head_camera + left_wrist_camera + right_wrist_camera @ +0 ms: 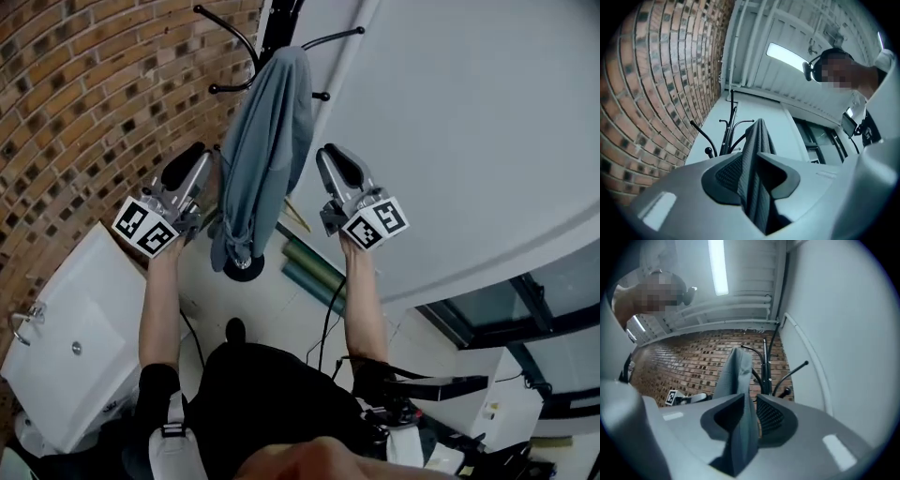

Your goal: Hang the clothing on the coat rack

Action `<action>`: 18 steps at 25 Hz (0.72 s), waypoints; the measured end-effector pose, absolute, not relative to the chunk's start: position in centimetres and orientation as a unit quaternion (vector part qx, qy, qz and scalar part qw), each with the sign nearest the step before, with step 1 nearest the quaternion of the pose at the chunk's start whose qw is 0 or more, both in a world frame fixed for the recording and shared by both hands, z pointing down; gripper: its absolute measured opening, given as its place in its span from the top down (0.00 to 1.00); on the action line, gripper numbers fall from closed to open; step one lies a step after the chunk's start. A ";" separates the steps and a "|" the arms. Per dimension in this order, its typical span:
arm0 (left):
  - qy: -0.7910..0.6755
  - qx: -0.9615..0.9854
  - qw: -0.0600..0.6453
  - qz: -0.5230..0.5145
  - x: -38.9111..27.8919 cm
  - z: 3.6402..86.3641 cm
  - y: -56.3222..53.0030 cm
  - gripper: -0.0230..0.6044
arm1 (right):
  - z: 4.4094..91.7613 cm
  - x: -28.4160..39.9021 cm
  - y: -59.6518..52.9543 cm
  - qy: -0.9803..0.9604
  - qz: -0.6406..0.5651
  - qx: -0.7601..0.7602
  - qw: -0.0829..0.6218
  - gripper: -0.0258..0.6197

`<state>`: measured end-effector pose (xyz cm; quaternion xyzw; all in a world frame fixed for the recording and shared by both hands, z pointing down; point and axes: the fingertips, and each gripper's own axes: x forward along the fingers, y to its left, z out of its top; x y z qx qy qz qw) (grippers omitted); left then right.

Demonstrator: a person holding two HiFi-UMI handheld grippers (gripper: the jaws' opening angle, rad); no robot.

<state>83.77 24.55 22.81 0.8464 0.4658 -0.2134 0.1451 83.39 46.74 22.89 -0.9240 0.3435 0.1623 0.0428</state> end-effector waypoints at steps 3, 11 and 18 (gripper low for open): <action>0.431 0.868 0.123 -0.212 78.9 24.5 23.5 0.84 | 27.0 80.0 50.5 0.288 0.132 -0.943 0.105 0.78; 0.441 0.881 0.143 -0.097 59.6 37.4 26.5 0.84 | 39.9 65.3 52.3 0.293 0.055 -0.922 0.246 0.81; 0.420 0.899 0.105 -0.066 51.1 37.0 24.3 0.85 | 43.1 57.3 47.3 0.326 0.026 -0.887 0.327 0.82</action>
